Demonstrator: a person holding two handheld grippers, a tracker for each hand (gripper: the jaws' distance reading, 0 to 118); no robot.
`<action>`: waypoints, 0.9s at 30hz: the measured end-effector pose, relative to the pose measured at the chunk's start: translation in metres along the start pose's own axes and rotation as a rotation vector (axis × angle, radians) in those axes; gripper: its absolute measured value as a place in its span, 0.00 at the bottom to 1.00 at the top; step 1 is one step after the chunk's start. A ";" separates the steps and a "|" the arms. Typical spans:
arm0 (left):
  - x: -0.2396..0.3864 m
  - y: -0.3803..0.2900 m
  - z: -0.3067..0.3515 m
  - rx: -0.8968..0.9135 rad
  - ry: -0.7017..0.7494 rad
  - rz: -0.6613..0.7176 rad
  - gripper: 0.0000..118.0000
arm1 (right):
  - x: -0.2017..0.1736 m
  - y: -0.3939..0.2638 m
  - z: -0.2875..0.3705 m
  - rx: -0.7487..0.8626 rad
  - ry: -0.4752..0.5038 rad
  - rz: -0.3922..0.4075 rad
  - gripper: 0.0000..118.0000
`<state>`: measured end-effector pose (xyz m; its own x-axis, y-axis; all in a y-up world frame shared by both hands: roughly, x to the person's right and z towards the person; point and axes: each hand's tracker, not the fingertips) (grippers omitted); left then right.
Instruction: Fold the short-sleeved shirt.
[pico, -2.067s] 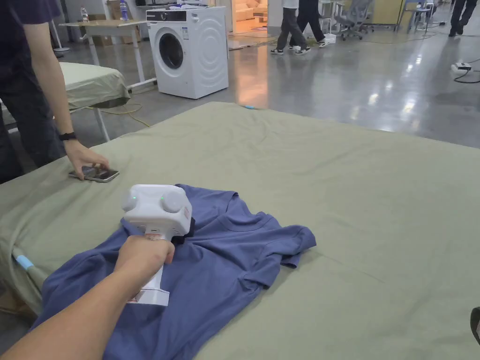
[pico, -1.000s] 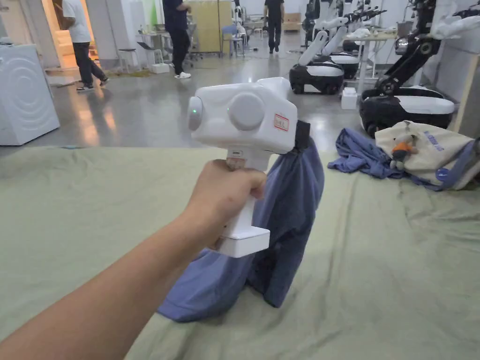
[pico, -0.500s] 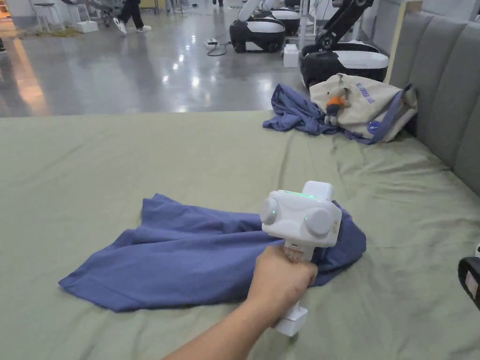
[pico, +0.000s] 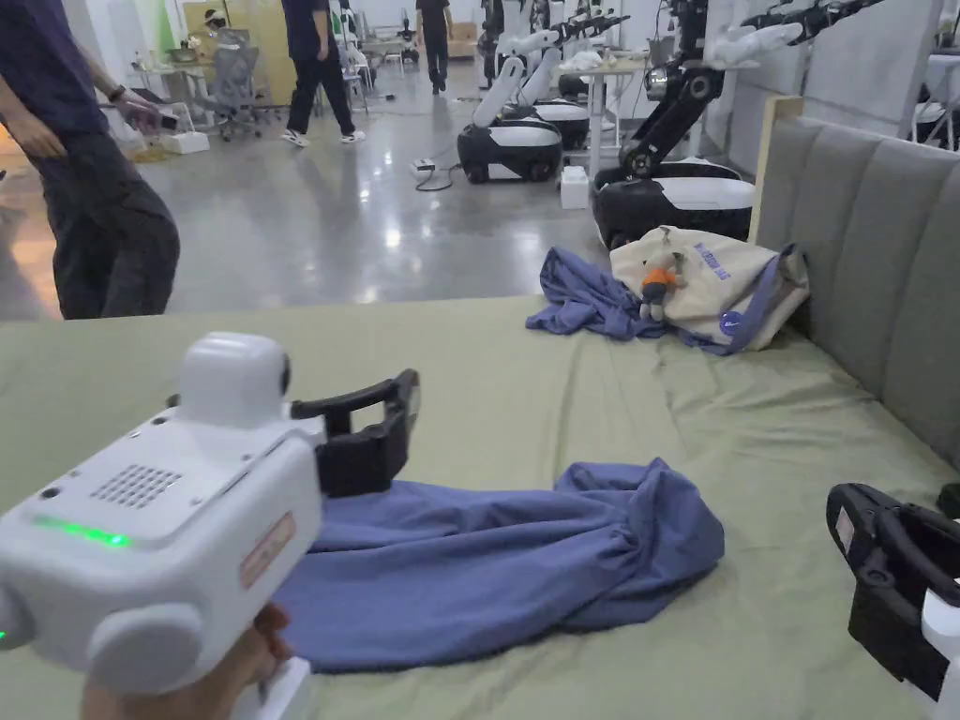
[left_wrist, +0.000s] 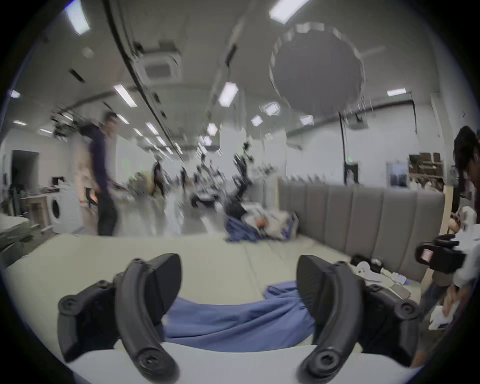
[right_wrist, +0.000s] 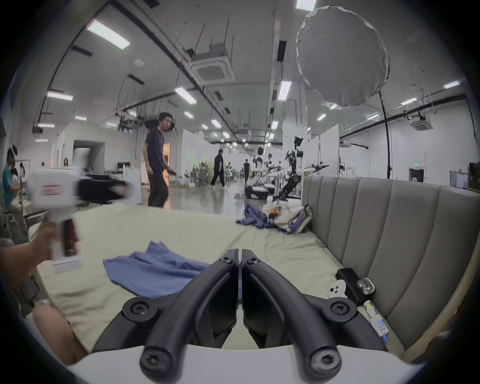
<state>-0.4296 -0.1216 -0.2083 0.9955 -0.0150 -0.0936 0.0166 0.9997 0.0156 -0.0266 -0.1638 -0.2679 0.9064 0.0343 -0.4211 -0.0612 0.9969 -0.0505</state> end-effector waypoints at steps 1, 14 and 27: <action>-0.012 -0.005 0.033 -0.002 0.080 0.012 0.92 | -0.004 -0.002 0.005 0.006 -0.010 0.002 0.04; -0.041 -0.086 0.141 -0.148 0.301 0.080 0.00 | -0.048 -0.042 0.017 -0.055 0.043 0.047 0.04; -0.135 -0.113 -0.030 -0.543 0.253 0.105 0.96 | -0.046 -0.038 0.008 -0.069 0.052 0.070 0.04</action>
<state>-0.5683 -0.2323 -0.2270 0.9350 0.0225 -0.3540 -0.1973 0.8623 -0.4664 -0.0622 -0.2026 -0.2391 0.8761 0.0985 -0.4719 -0.1542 0.9847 -0.0808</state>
